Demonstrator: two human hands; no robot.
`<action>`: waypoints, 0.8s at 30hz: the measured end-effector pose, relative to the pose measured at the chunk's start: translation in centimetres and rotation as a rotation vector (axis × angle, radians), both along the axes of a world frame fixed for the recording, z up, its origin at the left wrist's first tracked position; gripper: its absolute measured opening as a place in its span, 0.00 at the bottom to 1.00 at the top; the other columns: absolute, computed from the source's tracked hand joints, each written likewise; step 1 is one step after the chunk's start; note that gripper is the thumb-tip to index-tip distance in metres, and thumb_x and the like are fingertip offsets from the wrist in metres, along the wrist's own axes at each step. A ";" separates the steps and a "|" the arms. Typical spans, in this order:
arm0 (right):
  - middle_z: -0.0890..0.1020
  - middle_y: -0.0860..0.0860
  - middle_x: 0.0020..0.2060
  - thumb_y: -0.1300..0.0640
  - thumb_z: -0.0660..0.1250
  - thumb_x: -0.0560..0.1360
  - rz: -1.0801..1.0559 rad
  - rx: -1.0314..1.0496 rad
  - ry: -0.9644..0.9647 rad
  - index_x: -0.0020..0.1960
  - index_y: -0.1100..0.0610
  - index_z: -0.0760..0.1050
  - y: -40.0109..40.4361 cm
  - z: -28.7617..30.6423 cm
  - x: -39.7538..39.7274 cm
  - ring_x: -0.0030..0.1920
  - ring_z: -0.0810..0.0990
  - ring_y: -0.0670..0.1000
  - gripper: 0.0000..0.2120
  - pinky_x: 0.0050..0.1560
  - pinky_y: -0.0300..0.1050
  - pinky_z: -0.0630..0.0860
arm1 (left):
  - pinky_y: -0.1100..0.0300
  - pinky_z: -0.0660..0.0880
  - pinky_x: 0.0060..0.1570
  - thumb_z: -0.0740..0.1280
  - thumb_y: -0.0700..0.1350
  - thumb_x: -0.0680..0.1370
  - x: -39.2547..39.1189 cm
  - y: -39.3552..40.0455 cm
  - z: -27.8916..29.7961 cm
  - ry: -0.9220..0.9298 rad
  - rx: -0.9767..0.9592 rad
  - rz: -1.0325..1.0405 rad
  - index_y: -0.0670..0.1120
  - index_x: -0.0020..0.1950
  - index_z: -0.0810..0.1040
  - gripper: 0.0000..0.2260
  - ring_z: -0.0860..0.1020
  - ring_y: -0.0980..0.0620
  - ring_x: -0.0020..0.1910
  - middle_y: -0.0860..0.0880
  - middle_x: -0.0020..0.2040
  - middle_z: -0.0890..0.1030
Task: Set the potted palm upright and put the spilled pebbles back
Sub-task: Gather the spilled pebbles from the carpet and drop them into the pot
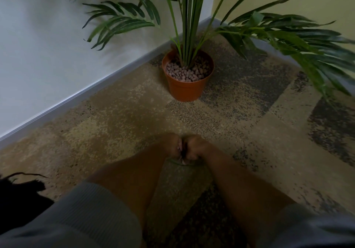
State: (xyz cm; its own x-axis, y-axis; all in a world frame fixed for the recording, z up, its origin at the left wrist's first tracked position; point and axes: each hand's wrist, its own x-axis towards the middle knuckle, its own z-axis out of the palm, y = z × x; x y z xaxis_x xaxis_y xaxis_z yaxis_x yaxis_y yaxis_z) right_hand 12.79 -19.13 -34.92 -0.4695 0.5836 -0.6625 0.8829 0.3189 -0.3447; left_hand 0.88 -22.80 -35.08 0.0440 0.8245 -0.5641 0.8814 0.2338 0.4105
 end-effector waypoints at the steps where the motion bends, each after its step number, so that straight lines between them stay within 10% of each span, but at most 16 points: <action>1: 0.84 0.50 0.47 0.58 0.78 0.64 -0.010 0.015 0.013 0.54 0.55 0.82 -0.2 -0.1 0.0 0.44 0.81 0.48 0.19 0.47 0.39 0.78 | 0.64 0.68 0.41 0.74 0.41 0.69 0.0 -0.1 0.0 0.012 0.001 -0.004 0.42 0.50 0.84 0.10 0.81 0.47 0.48 0.44 0.49 0.84; 24: 0.83 0.57 0.55 0.59 0.69 0.75 -0.126 0.075 0.159 0.57 0.60 0.82 0.0 0.2 0.4 0.58 0.80 0.55 0.12 0.61 0.46 0.75 | 0.55 0.77 0.54 0.71 0.42 0.71 0.0 0.2 -0.9 0.058 0.050 0.076 0.44 0.50 0.84 0.10 0.81 0.44 0.52 0.43 0.50 0.84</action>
State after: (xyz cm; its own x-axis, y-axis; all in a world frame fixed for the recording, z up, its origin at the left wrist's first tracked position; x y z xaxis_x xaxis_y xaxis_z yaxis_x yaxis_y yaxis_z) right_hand 13.20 -19.09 -34.69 -0.4849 0.6891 -0.5385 0.8537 0.2395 -0.4623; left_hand 0.93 -22.59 -35.96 -0.0513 0.8516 -0.5217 0.8843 0.2815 0.3724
